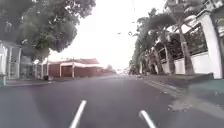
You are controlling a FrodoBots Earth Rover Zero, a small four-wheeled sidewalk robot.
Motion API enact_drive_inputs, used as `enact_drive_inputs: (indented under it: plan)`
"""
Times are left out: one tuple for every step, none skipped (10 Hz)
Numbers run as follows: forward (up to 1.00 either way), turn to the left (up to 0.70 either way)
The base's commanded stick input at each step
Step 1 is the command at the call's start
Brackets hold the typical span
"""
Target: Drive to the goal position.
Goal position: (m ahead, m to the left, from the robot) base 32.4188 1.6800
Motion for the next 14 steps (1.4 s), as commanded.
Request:
enact_drive_inputs:
  plan:
    - [1.00, 0.00]
    - [1.00, -0.05]
    - [1.00, -0.29]
    - [1.00, -0.40]
    - [1.00, -0.34]
    - [1.00, 0.00]
    - [1.00, 0.00]
    - [1.00, 0.00]
    - [1.00, 0.00]
    - [1.00, 0.00]
    - [1.00, 0.00]
    - [1.00, 0.00]
    - [1.00, -0.20]
    - [1.00, -0.40]
